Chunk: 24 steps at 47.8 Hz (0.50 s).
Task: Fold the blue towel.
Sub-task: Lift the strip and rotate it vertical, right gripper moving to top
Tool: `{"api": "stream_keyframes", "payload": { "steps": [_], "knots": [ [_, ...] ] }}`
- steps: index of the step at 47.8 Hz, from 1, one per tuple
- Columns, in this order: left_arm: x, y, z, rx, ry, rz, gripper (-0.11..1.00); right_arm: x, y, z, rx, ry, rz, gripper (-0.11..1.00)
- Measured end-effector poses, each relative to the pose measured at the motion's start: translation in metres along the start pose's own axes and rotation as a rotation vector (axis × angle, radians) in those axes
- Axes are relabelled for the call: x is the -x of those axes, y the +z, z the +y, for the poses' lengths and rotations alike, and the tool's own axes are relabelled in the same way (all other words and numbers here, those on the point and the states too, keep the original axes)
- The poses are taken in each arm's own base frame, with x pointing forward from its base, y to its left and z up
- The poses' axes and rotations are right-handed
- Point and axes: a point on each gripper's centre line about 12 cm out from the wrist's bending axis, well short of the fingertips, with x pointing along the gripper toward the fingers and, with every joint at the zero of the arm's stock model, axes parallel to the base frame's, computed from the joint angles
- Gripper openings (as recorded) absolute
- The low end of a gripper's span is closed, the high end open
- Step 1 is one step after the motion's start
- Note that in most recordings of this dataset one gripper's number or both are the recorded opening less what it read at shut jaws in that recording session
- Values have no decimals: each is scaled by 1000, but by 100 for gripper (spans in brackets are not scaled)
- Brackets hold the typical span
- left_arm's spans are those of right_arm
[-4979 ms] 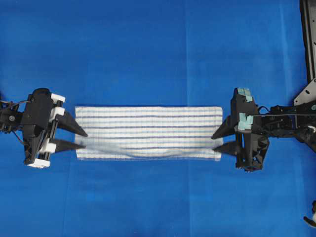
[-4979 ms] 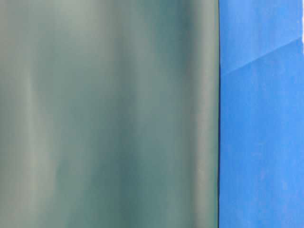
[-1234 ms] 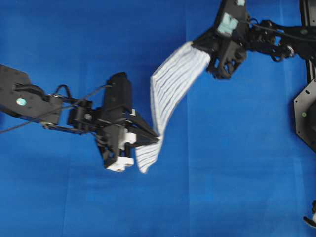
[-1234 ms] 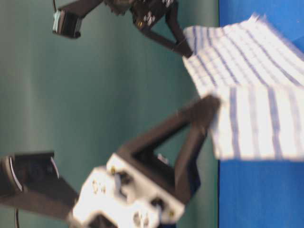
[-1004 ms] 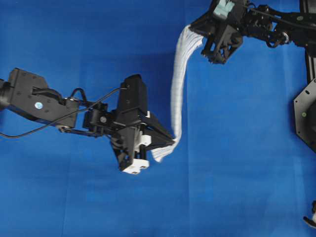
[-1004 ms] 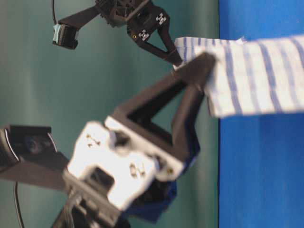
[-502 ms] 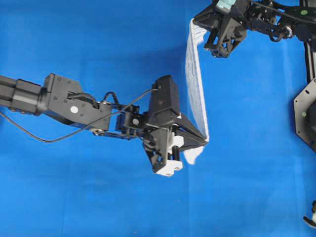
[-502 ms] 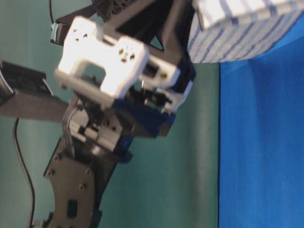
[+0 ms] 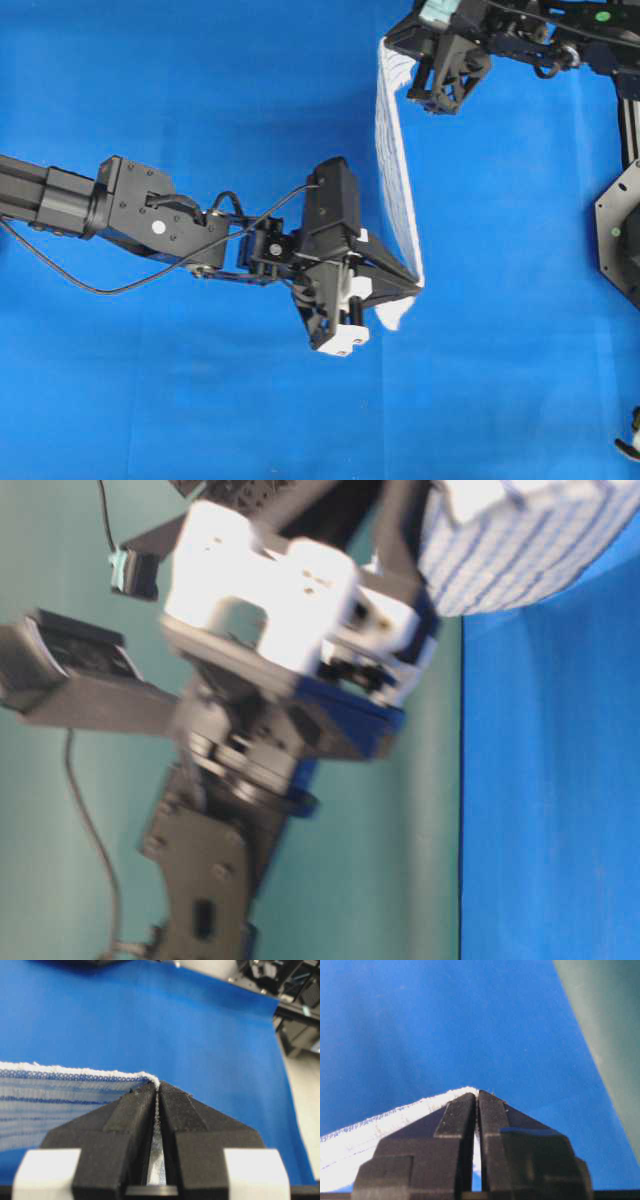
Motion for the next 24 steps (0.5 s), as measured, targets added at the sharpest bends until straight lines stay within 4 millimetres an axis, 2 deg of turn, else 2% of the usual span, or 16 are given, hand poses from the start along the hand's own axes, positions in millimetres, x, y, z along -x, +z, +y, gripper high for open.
{"api": "stream_keyframes", "payload": {
  "steps": [9,24],
  "knots": [
    [15,-26,1,-4,-4,31,2,-21,3,11,22,25,30,1],
    [57,-53,-4,65,-17,73,2,-55,14,29,48,58,46,1]
  ]
}}
